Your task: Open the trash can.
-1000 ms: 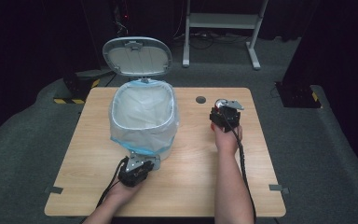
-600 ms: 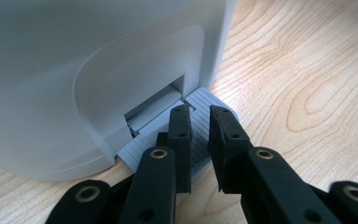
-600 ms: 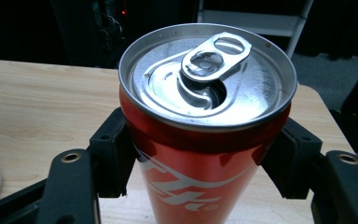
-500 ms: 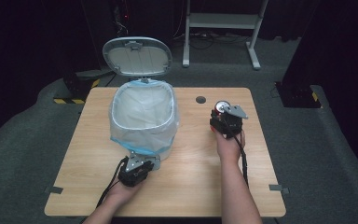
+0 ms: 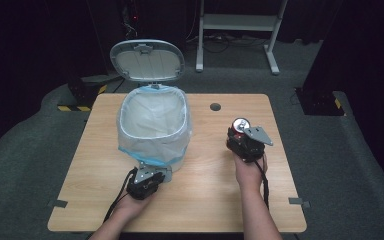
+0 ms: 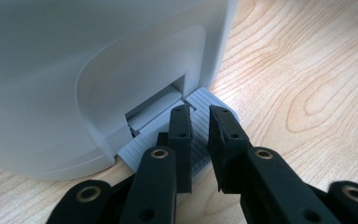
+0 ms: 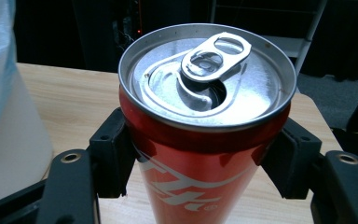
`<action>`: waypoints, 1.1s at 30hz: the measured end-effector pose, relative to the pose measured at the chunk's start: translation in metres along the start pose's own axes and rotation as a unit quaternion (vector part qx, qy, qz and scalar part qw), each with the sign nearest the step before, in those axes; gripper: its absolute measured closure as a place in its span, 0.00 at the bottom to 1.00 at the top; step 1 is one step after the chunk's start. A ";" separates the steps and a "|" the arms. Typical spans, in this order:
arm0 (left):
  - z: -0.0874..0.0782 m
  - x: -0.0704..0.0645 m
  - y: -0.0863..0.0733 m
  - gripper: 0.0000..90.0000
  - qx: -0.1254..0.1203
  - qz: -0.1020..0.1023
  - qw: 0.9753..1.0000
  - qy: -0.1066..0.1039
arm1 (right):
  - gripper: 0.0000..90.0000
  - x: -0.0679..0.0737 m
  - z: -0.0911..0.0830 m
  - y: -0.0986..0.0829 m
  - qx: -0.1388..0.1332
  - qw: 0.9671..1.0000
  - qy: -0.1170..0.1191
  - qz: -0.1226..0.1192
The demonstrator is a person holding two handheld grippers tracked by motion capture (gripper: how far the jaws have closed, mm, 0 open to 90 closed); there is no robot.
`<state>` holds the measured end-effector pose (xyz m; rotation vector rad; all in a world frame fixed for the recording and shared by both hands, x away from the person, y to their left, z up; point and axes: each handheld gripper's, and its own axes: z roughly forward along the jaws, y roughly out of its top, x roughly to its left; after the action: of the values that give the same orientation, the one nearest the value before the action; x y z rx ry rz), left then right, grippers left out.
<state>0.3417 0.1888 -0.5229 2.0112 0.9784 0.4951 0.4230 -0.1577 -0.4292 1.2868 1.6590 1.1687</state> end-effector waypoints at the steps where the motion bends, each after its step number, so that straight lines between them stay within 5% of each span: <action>1: 0.000 0.000 0.000 0.88 0.000 0.000 1.000 0.000 | 0.38 0.001 -0.006 -0.001 -0.002 1.000 0.002 -0.001; 17: 0.000 0.000 0.000 0.89 0.000 0.000 1.000 0.001 | 0.38 0.010 -0.038 -0.008 -0.033 0.999 0.012 -0.007; 33: 0.000 0.001 0.000 0.89 0.000 -0.003 1.000 -0.002 | 0.38 0.016 -0.064 0.010 -0.087 0.996 0.014 -0.010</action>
<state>0.3422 0.1894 -0.5229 2.0081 0.9812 0.4880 0.3631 -0.1559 -0.3991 1.1482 1.5473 1.2943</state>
